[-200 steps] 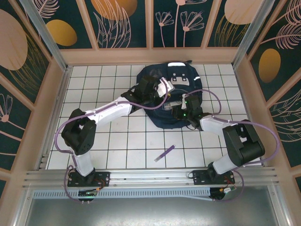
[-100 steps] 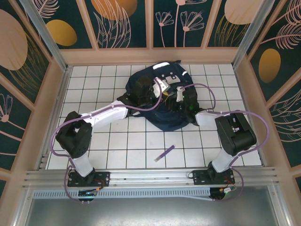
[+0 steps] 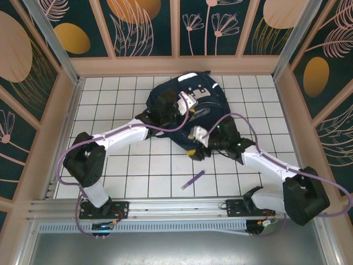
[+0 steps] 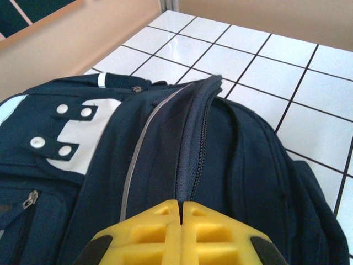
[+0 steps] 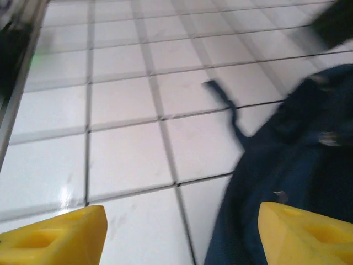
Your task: Pack books, pencil case, and school supplies into a backpack
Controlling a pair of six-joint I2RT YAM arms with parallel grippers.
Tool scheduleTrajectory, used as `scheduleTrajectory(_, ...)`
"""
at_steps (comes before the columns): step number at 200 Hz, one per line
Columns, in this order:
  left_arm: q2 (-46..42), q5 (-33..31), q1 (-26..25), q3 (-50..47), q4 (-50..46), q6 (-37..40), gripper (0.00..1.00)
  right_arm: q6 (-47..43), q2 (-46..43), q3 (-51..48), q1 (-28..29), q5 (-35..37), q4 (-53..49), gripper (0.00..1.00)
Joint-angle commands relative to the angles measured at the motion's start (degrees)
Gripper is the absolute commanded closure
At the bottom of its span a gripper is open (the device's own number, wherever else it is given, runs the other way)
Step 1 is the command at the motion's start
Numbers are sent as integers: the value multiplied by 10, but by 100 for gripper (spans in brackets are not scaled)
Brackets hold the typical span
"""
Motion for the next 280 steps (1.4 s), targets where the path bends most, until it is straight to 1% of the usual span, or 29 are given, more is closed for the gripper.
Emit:
scheduleTrajectory(1,-40,15,18,-17,51,23,100,-311,72,27,41,-7,-223,27)
scheduleTrajectory(7,-40,23,20,-19,52,26,100,-312,87,26,64,26,-222,26)
scheduleTrajectory(13,-40,26,21,-21,52,27,100,-310,104,28,78,43,-228,26)
scheduleTrajectory(37,-31,39,22,-23,53,22,100,-310,158,23,108,106,-236,27)
scheduleTrajectory(68,-33,48,22,-37,69,13,100,-309,173,27,111,112,-254,27)
scheduleTrajectory(75,-33,50,21,-37,68,14,100,-307,178,27,112,121,-255,28)
scheduleTrajectory(81,-33,50,22,-36,67,16,100,-307,181,23,114,131,-251,30)
scheduleTrajectory(85,-34,50,22,-37,68,16,100,-303,183,19,115,139,-244,33)
scheduleTrajectory(88,-34,50,22,-37,68,17,100,-300,184,16,116,146,-235,37)
scheduleTrajectory(98,-36,49,23,-39,70,17,100,-293,189,3,120,167,-211,54)
scheduleTrajectory(108,-37,47,22,-41,74,15,100,-292,189,-3,122,183,-199,68)
scheduleTrajectory(120,-39,48,22,-44,78,12,100,-288,180,-5,121,184,-195,87)
scheduleTrajectory(133,-42,49,22,-45,78,8,100,-286,156,-6,110,164,-198,100)
scheduleTrajectory(153,-47,53,22,-43,71,7,100,-250,78,-26,70,109,-158,100)
scheduleTrajectory(170,-53,56,22,-42,65,12,100,-218,-10,-47,18,70,-102,100)
scheduleTrajectory(178,-54,57,22,-42,62,13,100,-216,-46,-60,2,64,-71,100)
scheduleTrajectory(183,-54,58,23,-41,59,15,100,-220,-64,-66,-24,64,-53,100)
scheduleTrajectory(195,-56,61,22,-41,53,16,100,-246,-84,-74,-58,85,-16,100)
scheduleTrajectory(211,-59,69,22,-44,53,14,100,-302,-63,-64,-78,147,34,100)
scheduleTrajectory(225,-59,80,22,-47,55,9,100,-329,-14,-42,-91,188,95,100)
scheduleTrajectory(254,-57,92,22,-47,52,-4,100,-390,96,32,-113,216,162,100)
scheduleTrajectory(280,-55,95,22,-48,56,-9,100,-435,156,84,-112,235,185,100)
